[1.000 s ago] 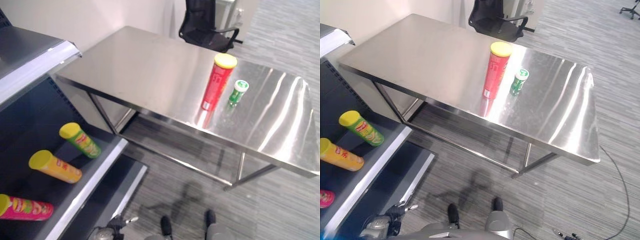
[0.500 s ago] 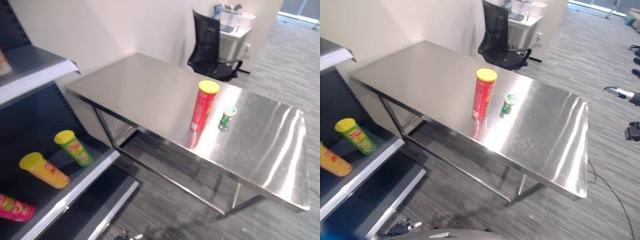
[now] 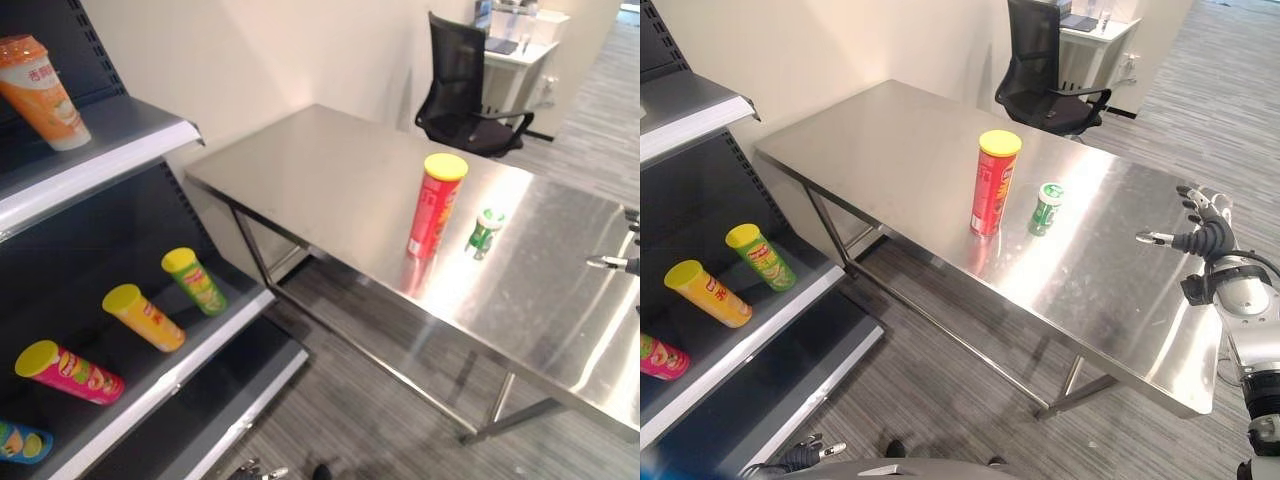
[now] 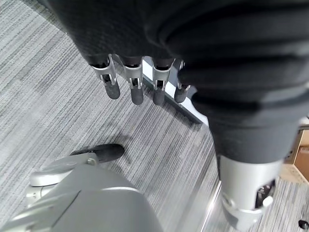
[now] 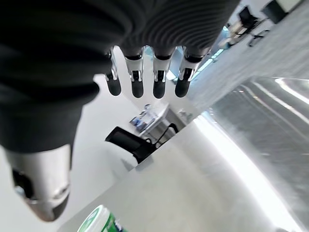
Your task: Put the goods on the table back onto the shelves and tidy them up.
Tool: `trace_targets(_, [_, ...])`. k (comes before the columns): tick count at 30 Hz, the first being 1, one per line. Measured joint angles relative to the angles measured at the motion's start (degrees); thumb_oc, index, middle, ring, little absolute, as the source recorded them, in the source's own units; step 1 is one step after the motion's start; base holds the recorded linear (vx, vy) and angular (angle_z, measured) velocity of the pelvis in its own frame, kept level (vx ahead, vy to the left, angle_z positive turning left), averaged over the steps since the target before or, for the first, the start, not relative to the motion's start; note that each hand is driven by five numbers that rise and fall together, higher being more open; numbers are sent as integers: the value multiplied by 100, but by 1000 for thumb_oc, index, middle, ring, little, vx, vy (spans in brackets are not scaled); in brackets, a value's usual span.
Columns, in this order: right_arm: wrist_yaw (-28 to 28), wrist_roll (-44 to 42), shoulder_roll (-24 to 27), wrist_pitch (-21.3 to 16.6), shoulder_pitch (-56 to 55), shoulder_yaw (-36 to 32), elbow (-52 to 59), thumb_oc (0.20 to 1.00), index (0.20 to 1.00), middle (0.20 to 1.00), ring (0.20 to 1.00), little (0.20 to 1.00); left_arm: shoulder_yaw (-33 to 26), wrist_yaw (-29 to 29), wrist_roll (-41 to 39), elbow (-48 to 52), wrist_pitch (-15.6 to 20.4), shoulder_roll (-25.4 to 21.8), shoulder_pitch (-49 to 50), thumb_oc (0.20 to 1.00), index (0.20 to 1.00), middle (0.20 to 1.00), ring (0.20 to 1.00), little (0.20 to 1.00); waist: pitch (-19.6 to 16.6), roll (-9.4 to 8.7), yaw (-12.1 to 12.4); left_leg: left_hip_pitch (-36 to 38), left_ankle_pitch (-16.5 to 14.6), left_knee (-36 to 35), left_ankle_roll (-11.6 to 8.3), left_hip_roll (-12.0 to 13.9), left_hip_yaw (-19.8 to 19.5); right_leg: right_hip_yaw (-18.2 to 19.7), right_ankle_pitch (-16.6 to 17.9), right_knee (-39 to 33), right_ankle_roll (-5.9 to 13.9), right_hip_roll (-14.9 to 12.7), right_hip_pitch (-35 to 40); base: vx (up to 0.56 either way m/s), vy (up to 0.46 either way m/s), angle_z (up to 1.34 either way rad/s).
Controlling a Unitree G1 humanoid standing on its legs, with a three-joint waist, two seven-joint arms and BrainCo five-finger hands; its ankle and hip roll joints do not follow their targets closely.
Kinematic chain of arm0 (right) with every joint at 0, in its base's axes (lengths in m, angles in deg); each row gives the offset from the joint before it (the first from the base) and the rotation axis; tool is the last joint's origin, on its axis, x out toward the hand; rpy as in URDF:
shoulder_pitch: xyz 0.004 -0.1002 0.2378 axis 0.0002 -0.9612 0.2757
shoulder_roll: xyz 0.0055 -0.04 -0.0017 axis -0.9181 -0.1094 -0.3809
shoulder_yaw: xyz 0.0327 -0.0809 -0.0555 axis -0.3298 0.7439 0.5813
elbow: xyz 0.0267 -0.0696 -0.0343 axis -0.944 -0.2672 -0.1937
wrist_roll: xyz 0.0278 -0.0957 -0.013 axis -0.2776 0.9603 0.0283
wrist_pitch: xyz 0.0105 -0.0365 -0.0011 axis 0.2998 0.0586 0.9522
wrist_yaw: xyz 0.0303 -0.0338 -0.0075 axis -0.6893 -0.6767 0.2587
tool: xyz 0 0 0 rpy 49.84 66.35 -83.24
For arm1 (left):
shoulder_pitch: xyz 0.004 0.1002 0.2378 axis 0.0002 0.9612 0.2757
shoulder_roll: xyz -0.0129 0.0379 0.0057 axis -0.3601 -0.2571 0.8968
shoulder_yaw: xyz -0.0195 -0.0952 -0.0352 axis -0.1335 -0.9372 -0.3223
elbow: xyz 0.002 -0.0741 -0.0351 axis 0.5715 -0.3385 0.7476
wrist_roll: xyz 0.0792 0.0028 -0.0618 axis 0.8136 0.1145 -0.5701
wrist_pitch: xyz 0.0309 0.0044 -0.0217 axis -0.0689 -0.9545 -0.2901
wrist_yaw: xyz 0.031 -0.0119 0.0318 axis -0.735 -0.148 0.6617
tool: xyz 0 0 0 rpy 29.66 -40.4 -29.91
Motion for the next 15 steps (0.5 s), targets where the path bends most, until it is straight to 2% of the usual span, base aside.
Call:
trace_targets(7, [-61, 28, 0, -1, 201, 179, -69, 1000, 1000, 1000, 1000, 1000, 0, 21, 0, -10, 0, 0, 109, 1000, 1000, 1000, 1000, 1000, 35, 17, 63, -26, 15, 3, -5, -27, -148, -157, -37, 2, -2, -8, 57, 10, -16, 12])
trace_targets(15, [-214, 885, 0, 84, 993, 941, -707, 1000, 1000, 1000, 1000, 1000, 3, 108, 1, -4, 0, -1, 107, 1000, 1000, 1000, 1000, 1000, 109, 17, 205, -59, 22, 12, 4, -52, -198, -208, -43, 1, 7, -14, 48, 3, -3, 2])
